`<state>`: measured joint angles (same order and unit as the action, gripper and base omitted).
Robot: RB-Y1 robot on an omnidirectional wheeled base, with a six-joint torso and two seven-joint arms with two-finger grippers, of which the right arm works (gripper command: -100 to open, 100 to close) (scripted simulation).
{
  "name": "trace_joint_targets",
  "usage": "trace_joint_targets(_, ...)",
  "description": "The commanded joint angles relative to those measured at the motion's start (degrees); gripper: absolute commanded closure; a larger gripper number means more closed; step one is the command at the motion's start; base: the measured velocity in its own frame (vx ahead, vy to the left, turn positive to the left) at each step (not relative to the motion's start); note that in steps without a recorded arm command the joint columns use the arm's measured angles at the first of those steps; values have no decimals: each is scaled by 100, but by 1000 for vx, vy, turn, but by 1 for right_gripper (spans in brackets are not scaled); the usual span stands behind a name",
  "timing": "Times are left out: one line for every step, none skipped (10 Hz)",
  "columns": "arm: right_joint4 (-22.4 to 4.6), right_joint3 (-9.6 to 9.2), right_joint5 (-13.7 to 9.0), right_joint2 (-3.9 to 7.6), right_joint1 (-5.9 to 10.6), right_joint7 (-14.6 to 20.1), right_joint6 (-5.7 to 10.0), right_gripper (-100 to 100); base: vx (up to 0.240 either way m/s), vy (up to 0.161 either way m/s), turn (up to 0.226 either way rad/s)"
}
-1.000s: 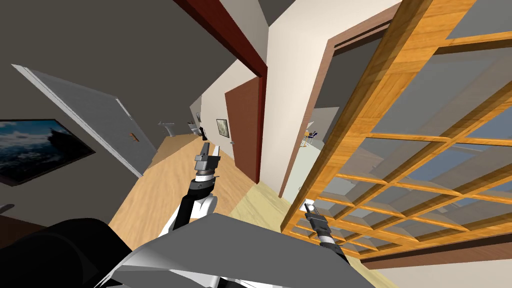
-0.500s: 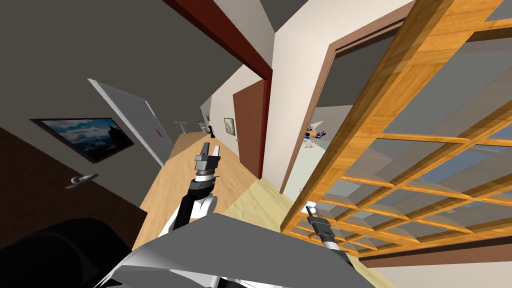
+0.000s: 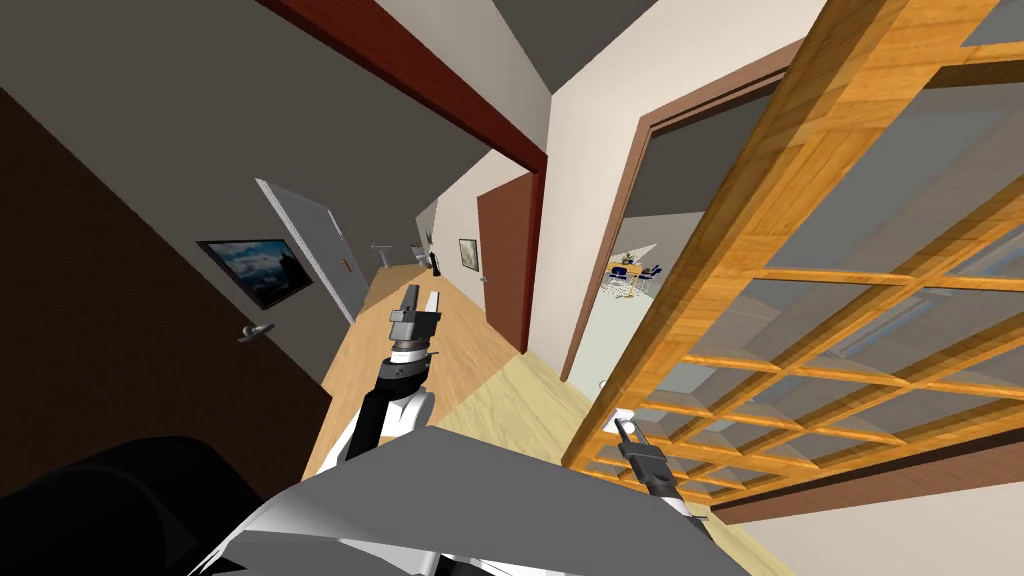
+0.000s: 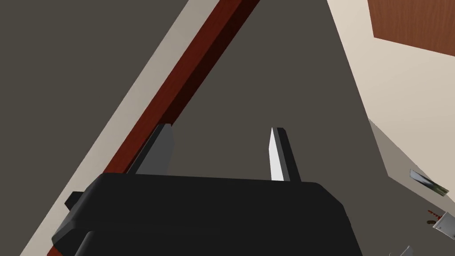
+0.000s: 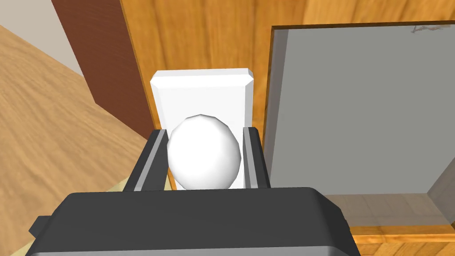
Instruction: Pull the door open
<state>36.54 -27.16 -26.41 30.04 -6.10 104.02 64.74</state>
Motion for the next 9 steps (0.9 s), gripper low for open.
trace_joint_targets(-58, -42, 11, 27, -15, 46, 98, 100, -134, -33, 158)
trace_joint_targets(-92, -65, 18, 42, -24, 73, 155, 100, -224, -91, 186)
trace_joint_targets(-130, -92, 25, 60, -34, 103, 219, 100, -217, -85, 152)
trace_joint_targets(-170, -121, 33, 79, -45, 135, 288, 100, -198, -64, 171)
trace_joint_targets(-213, -151, 42, 98, -56, 169, 359, 100, -184, -95, 156)
trace_joint_targets(-255, -181, 50, 117, -67, 202, 430, 100, -191, -83, 151)
trace_joint_targets(-295, -210, 58, 136, -78, 234, 498, 100, -196, -55, 151)
trace_joint_targets(-331, -236, 65, 153, -87, 263, 560, 100, -208, -75, 140)
trace_joint_targets(-363, -258, 71, 167, -96, 288, 614, 100, -192, -59, 126)
